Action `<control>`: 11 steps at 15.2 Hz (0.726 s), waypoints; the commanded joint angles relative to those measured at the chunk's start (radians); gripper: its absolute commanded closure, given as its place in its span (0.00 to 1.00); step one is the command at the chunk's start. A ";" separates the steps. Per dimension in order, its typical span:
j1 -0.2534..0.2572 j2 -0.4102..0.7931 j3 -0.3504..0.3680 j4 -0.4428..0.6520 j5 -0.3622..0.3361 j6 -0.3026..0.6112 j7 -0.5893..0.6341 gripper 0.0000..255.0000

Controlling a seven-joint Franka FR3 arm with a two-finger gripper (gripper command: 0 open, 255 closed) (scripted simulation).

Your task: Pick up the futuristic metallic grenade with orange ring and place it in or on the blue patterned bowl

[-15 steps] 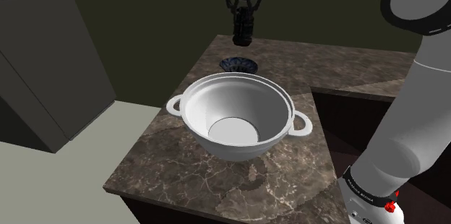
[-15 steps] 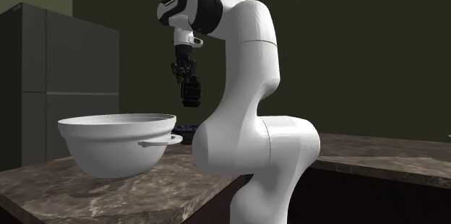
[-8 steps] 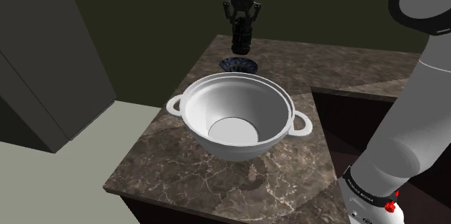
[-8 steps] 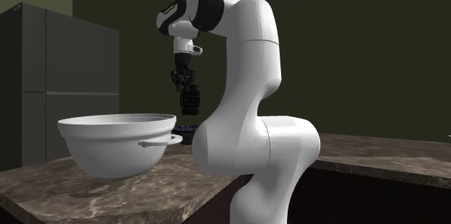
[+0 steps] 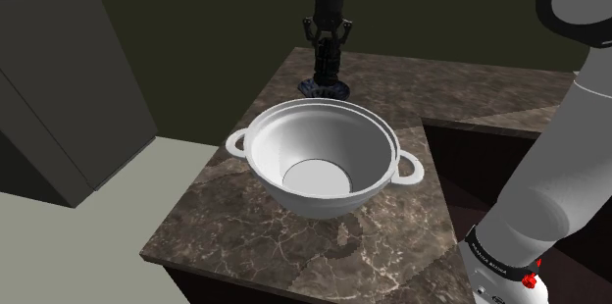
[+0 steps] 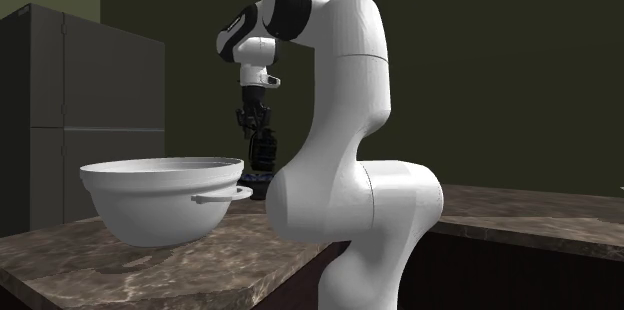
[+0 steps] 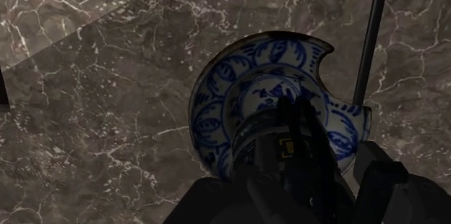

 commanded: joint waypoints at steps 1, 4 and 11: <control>0.000 -0.003 0.000 -0.031 0.000 0.030 0.000 1.00; -0.001 -0.007 -0.001 -0.068 0.001 0.064 0.000 1.00; -0.001 -0.006 -0.001 -0.068 0.001 0.064 0.000 1.00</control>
